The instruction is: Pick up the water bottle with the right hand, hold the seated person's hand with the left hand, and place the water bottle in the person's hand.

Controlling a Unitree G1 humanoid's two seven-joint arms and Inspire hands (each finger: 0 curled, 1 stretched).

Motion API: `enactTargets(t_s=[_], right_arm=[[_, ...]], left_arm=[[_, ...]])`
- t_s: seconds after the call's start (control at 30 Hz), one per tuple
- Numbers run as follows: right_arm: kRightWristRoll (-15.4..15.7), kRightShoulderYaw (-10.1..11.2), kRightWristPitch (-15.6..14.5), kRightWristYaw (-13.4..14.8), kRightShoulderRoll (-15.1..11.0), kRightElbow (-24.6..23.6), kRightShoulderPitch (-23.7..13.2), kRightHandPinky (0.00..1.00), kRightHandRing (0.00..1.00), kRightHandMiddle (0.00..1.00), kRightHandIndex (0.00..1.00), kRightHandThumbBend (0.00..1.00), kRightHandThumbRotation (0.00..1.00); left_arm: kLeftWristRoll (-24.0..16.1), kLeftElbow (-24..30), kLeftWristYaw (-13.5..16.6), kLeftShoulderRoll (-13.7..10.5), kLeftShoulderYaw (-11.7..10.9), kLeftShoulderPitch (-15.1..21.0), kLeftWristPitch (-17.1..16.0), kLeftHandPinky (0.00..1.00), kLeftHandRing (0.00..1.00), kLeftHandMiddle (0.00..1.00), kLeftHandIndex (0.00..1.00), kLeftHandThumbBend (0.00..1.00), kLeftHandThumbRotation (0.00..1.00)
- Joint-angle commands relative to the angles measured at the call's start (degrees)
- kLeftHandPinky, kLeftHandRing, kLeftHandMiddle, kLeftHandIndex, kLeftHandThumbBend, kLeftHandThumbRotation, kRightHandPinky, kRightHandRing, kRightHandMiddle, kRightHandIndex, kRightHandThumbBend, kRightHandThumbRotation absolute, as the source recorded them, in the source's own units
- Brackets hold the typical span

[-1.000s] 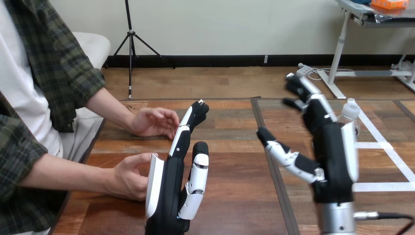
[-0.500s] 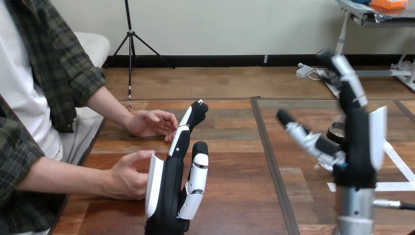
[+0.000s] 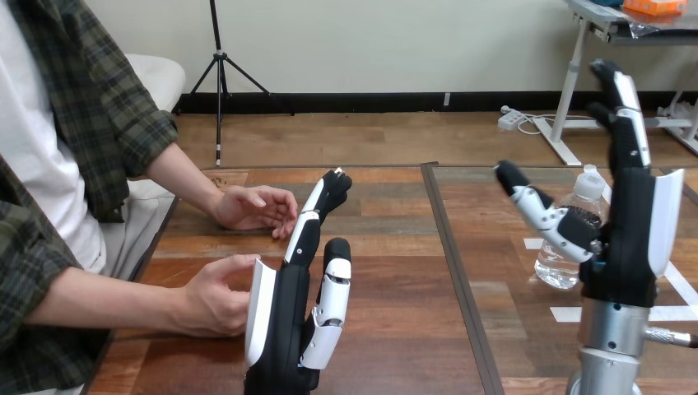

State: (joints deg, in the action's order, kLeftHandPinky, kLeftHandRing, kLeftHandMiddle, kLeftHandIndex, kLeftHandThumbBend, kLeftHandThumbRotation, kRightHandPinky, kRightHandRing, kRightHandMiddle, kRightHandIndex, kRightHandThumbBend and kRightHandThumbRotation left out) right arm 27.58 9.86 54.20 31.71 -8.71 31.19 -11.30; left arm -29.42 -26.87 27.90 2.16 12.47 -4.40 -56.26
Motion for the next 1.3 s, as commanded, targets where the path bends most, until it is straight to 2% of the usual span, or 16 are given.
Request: enactTargets(t_s=[0.0, 0.23, 0.47, 0.67, 1.13, 1.27], right_arm=[[1.2, 0.0, -2.0, 2.6, -1.6, 1.5, -4.2, 0.93, 0.98, 0.97, 0.91, 0.78, 0.4], [2.0, -0.5, -3.9, 5.4, -2.8, 2.8, -5.0, 0.97, 1.0, 0.99, 0.92, 0.79, 0.44], [1.1, -1.0, -4.6, 6.2, -3.9, 4.9, -5.9, 0.99, 1.0, 1.0, 0.92, 0.8, 0.45], [1.7, -1.4, -5.7, 7.8, -4.9, 6.6, -6.8, 1.0, 1.0, 1.0, 0.93, 0.81, 0.46], [-1.3, -1.9, -6.7, 6.8, -6.2, 11.4, -9.1, 1.0, 1.0, 1.0, 0.94, 0.84, 0.47], [-1.5, -2.0, -8.0, 7.0, -6.5, 12.5, -9.7, 1.0, 1.0, 1.0, 0.95, 0.85, 0.48]], left_arm=[[-0.1, -0.1, 0.5, 0.2, -0.3, 2.7, -0.6, 0.91, 0.88, 0.89, 0.91, 0.04, 1.0], [0.3, -0.4, 0.1, 0.0, -0.3, 2.9, -0.9, 0.91, 0.88, 0.89, 0.91, 0.05, 1.0], [0.8, -0.1, -0.5, 0.1, -0.2, 2.9, -0.5, 0.91, 0.88, 0.89, 0.91, 0.06, 1.0], [0.7, 0.1, -0.5, 0.1, -0.4, 2.9, -0.1, 0.91, 0.88, 0.89, 0.91, 0.06, 1.0], [0.3, -0.7, 0.0, -0.3, -0.7, 3.5, -1.1, 0.89, 0.87, 0.88, 0.91, 0.05, 1.0], [0.5, -0.5, -0.3, -0.4, -0.7, 3.5, -1.0, 0.88, 0.87, 0.88, 0.92, 0.05, 1.0]])
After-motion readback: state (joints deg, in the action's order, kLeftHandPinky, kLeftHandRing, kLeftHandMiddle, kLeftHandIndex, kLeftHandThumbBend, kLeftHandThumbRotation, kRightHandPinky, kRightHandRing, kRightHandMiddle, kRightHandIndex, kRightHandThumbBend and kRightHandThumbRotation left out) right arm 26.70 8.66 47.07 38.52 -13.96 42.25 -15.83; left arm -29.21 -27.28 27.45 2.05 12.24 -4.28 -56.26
